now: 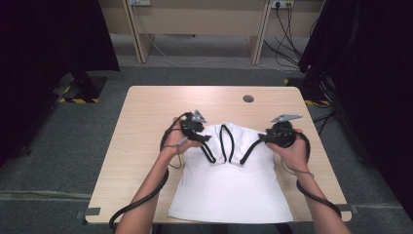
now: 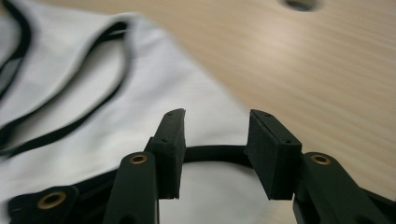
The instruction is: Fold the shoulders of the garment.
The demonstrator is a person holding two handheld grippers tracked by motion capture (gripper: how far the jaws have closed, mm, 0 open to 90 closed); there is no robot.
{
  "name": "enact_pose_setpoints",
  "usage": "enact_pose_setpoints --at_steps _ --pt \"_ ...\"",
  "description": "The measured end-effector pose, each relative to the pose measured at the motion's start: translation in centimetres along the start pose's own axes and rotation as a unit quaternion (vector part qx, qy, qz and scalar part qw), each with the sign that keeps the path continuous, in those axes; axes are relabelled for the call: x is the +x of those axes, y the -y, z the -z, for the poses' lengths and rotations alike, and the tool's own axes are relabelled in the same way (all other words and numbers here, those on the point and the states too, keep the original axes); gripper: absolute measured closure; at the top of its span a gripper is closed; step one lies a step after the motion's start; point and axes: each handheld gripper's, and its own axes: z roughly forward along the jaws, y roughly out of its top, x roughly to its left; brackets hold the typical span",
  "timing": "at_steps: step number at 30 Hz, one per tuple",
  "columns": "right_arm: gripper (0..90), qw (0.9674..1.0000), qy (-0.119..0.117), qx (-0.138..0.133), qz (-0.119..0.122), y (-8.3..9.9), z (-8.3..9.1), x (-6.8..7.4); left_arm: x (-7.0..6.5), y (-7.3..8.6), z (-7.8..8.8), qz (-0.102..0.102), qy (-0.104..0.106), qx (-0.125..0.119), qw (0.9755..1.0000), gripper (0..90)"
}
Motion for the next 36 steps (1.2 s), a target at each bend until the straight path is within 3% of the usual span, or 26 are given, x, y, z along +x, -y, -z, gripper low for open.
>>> enact_pose_setpoints --at_steps 2,4,8,10,12,14,18,22,26,30,36 --pt "55.0 0.9991 0.014 0.012 -0.038 0.3 0.0 -2.6 2.1 0.8 0.1 0.037 -0.011 -0.003 0.9993 49.9" --pt "53.5 0.9986 0.005 0.022 -0.048 0.7 -0.4 -3.8 3.8 1.6 -0.1 0.075 -0.021 -0.008 0.9969 47.7" --pt "49.6 0.998 -0.028 0.021 -0.052 1.3 -1.2 -4.2 5.3 2.4 -0.3 0.126 -0.012 -0.026 0.9916 46.0" --pt "48.2 0.9983 -0.028 0.026 -0.044 1.3 -1.6 -4.0 5.6 2.9 -0.8 0.133 -0.011 -0.004 0.991 46.1" --pt "47.3 0.9982 -0.03 0.028 -0.043 1.3 -1.9 -3.9 5.6 3.4 -1.3 0.126 -0.005 0.018 0.9918 45.8" --pt "48.6 0.9984 -0.022 0.036 -0.039 1.4 -2.2 -3.7 5.2 3.8 -1.5 0.124 0.013 0.023 0.992 45.8" --pt "67.5 0.998 -0.014 0.05 -0.036 1.9 -2.8 -3.6 4.6 3.8 -1.9 0.109 0.031 0.031 0.9931 47.1" --pt "81.0 0.9981 -0.01 0.044 -0.042 2.3 -2.8 -3.6 4.7 3.6 -2.0 0.096 0.02 0.042 0.9943 60.1" --pt "84.7 0.9978 -0.013 0.037 -0.054 2.0 -2.9 -4.0 4.8 3.2 -2.1 0.09 0.008 0.048 0.9948 77.3" --pt "85.6 0.9977 -0.007 0.029 -0.061 1.5 -3.0 -4.3 5.1 2.8 -1.6 0.108 0.0 0.02 0.994 80.9" --pt "85.5 0.9973 0.016 0.022 -0.068 0.9 -3.4 -4.5 5.5 1.9 -0.9 0.114 -0.024 -0.005 0.9932 80.9"
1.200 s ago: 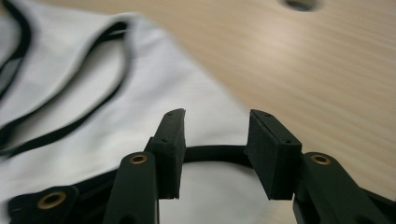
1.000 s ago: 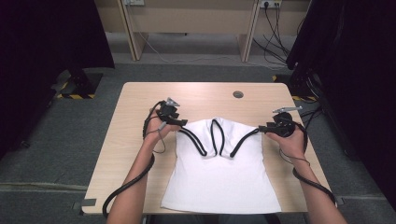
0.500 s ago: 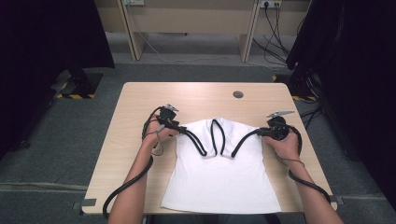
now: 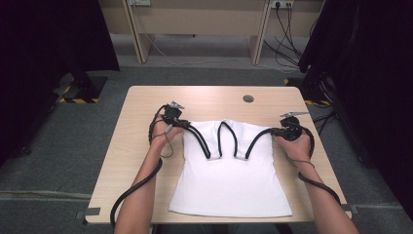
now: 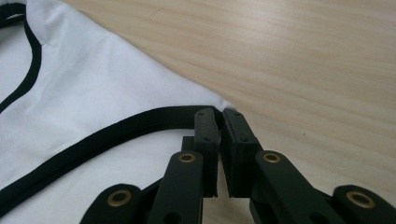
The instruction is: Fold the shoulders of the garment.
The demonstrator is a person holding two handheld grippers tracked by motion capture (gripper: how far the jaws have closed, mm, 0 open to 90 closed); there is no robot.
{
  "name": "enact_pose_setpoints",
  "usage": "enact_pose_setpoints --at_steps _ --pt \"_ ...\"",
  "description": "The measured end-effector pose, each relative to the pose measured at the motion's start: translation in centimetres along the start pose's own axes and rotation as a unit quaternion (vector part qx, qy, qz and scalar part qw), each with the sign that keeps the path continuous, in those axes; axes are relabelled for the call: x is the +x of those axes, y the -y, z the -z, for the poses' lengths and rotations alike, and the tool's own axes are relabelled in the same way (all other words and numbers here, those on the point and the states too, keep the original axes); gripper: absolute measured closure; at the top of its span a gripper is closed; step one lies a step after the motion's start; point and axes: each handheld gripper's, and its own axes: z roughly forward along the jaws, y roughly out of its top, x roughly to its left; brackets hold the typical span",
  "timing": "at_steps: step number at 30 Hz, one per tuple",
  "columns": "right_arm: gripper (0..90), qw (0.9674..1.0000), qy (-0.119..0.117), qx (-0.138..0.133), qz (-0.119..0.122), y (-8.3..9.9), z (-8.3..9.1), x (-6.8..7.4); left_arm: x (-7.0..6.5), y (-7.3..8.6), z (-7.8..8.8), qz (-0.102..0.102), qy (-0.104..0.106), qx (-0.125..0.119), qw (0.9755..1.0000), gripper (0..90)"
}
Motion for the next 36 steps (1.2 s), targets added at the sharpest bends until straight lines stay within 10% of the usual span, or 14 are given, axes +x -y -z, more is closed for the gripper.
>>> enact_pose_setpoints --at_steps 11,22,36 --pt "57.2 0.9998 -0.01 -0.009 0.013 0.1 1.6 0.9 0.7 1.0 1.2 0.002 -0.014 -0.004 0.9999 52.2" --pt "58.0 0.9966 -0.019 0.028 0.075 1.8 0.4 4.0 -0.7 1.3 -1.5 -0.036 -0.024 0.049 0.9979 49.5" --pt "56.7 0.998 -0.003 0.015 0.062 0.4 -1.1 3.5 -0.3 0.7 -2.7 -0.034 -0.067 0.03 0.9968 47.0"
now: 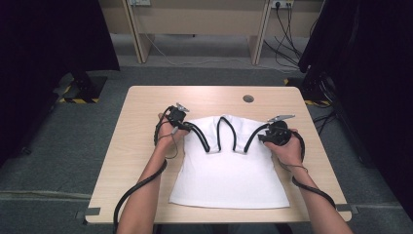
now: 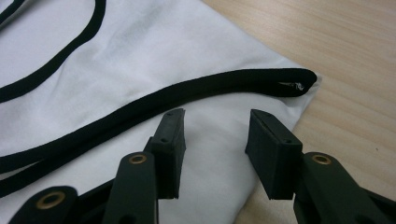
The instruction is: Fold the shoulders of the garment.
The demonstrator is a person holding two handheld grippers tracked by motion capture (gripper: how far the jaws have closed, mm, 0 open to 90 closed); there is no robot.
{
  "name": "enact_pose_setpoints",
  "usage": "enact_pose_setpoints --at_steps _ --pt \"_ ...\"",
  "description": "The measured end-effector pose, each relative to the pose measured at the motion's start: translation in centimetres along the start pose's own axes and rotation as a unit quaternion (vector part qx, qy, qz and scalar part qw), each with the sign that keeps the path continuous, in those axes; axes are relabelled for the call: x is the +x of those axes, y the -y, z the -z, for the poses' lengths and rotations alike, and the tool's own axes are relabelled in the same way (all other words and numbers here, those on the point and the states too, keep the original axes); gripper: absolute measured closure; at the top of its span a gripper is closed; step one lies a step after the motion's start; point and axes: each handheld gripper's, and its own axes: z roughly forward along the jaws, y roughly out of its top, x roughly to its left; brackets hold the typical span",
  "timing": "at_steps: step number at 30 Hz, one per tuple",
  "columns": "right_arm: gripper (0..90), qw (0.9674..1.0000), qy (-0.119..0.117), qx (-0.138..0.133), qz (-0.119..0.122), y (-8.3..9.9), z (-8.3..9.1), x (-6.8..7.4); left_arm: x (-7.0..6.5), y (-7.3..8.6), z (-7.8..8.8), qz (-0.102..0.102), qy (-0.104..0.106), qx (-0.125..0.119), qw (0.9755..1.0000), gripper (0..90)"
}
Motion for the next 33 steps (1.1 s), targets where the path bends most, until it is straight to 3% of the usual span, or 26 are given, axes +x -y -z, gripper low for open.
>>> enact_pose_setpoints --at_steps 6,7,9,10,11,12,13,14,15,17,18,20,23,25,28,33 --pt "51.3 1.0 0.0 -0.002 -0.006 -0.1 0.0 0.1 0.3 0.3 0.9 0.024 0.011 -0.027 0.9993 41.1" --pt "50.4 0.9999 0.002 -0.009 -0.01 0.0 0.3 0.2 0.4 0.2 2.0 0.03 0.018 -0.047 0.9983 40.2" --pt "47.0 0.9995 -0.002 -0.024 -0.018 0.3 1.2 0.3 0.4 0.2 2.0 0.03 0.018 -0.047 0.9983 37.5" --pt "47.0 0.9995 -0.002 -0.024 -0.018 0.3 1.2 0.3 0.4 0.3 3.2 0.036 0.026 -0.061 0.9972 37.5" --pt "47.0 0.9995 -0.002 -0.024 -0.018 0.3 1.2 0.3 0.4 0.3 3.2 0.036 0.026 -0.061 0.9972 33.4" --pt "42.1 0.9992 -0.005 -0.033 -0.02 0.8 2.2 0.3 0.0 0.9 4.5 0.039 0.037 -0.071 0.996 33.4" --pt "42.1 0.9992 -0.005 -0.033 -0.02 0.8 2.2 0.3 0.0 0.9 4.5 0.039 0.037 -0.071 0.996 28.6" --pt "42.1 0.9991 -0.006 -0.035 -0.024 1.5 3.1 0.1 0.0 0.9 4.5 0.039 0.037 -0.071 0.996 28.6" --pt "37.8 0.9991 -0.006 -0.035 -0.024 1.5 3.1 0.1 -0.5 1.6 5.6 0.033 0.044 -0.078 0.9954 28.6" --pt "37.8 0.9986 -0.01 -0.041 -0.031 2.1 3.8 -0.3 -0.5 1.6 5.6 0.033 0.044 -0.078 0.9954 27.2" --pt "35.4 0.9986 -0.01 -0.041 -0.031 2.1 3.8 -0.3 -0.9 2.4 6.6 0.028 0.042 -0.085 0.9951 27.2" --pt "32.3 0.9982 -0.013 -0.043 -0.04 2.7 4.4 -0.7 -0.9 2.4 6.6 0.028 0.042 -0.085 0.9951 25.4" --pt "29.8 0.9977 -0.016 -0.046 -0.046 3.1 4.9 -1.0 -1.3 4.1 8.0 0.031 0.046 -0.093 0.9941 25.0" --pt "29.8 0.9969 -0.021 -0.05 -0.057 3.5 5.4 -1.3 -1.3 4.1 8.0 0.031 0.046 -0.093 0.9941 24.3" --pt "25.2 0.9961 -0.025 -0.056 -0.064 3.8 6.0 -1.7 -1.2 5.5 9.3 0.035 0.041 -0.098 0.9937 24.1" --pt "23.0 0.9955 -0.025 -0.06 -0.07 4.3 6.8 -2.1 -1.1 5.9 9.8 0.04 0.038 -0.102 0.9932 23.7"
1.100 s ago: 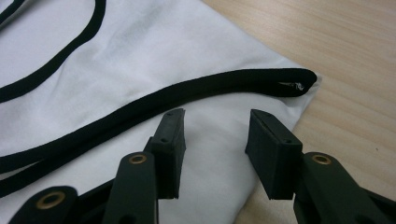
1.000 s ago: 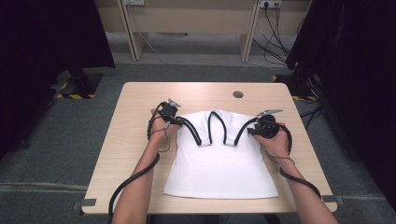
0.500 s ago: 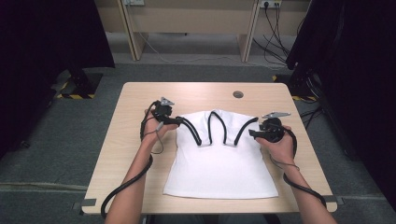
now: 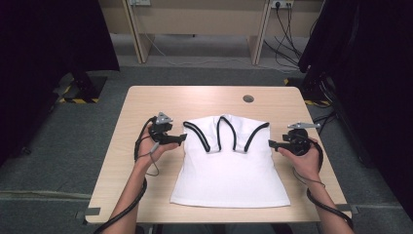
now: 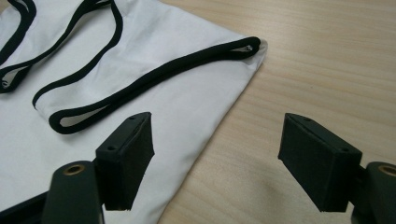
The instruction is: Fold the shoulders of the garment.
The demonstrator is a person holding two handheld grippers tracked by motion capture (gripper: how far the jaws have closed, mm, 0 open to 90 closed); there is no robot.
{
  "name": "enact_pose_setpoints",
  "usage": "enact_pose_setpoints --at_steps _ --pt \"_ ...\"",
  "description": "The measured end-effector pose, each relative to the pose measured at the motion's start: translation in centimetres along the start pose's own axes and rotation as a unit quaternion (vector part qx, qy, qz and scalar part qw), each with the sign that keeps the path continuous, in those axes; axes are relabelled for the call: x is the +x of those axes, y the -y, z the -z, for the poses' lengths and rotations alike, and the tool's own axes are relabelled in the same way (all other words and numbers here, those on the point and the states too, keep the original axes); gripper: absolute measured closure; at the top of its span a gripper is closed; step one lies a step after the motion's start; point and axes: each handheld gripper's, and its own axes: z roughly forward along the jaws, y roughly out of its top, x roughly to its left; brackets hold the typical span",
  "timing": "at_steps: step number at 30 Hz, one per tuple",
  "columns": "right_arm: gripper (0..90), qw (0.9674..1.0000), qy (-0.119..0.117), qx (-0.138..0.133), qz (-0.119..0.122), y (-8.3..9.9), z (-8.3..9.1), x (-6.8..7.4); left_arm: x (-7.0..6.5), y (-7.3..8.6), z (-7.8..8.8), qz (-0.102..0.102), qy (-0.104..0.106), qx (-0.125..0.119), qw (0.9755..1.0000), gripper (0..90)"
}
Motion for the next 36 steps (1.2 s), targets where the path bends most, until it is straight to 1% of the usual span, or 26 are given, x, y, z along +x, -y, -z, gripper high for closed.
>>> enact_pose_setpoints --at_steps 1,3,6,14,15,20,24,25,27,31,34,36 --pt "23.0 1.0 0.0 0.0 0.0 0.0 0.0 0.0 0.0 0.3 0.5 -0.002 -0.003 -0.001 1.0 23.7" --pt "22.0 1.0 0.001 -0.001 -0.004 0.3 0.3 -0.3 -0.1 0.5 0.6 -0.002 -0.002 0.0 1.0 23.5" --pt "21.5 0.9999 0.003 -0.003 -0.01 0.6 0.6 -0.6 -0.1 0.7 0.8 -0.001 -0.003 0.0 1.0 23.2" --pt "21.1 0.9998 0.01 -0.006 -0.013 1.4 1.2 -1.2 -0.1 0.7 0.9 0.002 -0.009 -0.005 0.9999 23.1" --pt "21.1 0.9998 0.011 -0.005 -0.015 1.4 1.2 -1.3 -0.1 0.7 0.9 0.0 -0.01 -0.003 0.9999 23.1" --pt "21.1 0.9997 0.011 -0.011 -0.017 1.4 1.4 -1.4 -0.1 0.6 0.6 0.0 -0.012 0.0 0.9999 22.9" --pt "21.1 0.9998 0.012 -0.01 -0.015 1.4 1.4 -1.4 -0.1 0.3 0.3 -0.002 -0.01 0.003 0.9999 22.8" --pt "21.1 0.9998 0.011 -0.011 -0.011 1.3 1.3 -1.4 0.0 0.1 0.2 -0.003 -0.011 0.004 0.9999 22.8" --pt "21.1 0.9998 0.011 -0.009 -0.011 1.1 1.3 -1.4 0.1 -0.2 0.0 0.0 -0.011 0.002 0.9999 22.7" --pt "21.1 0.9998 0.012 -0.014 -0.01 0.5 1.4 -1.3 0.3 -0.6 -0.3 -0.001 -0.01 0.003 0.9999 22.6" --pt "21.1 0.9997 0.013 -0.018 -0.012 0.6 1.6 -1.4 0.5 -0.8 -0.6 -0.003 -0.01 0.006 0.9999 22.6" --pt "21.1 0.9997 0.015 -0.017 -0.014 0.7 1.7 -1.5 0.6 -0.9 -0.8 -0.002 -0.01 0.006 0.9999 22.6"
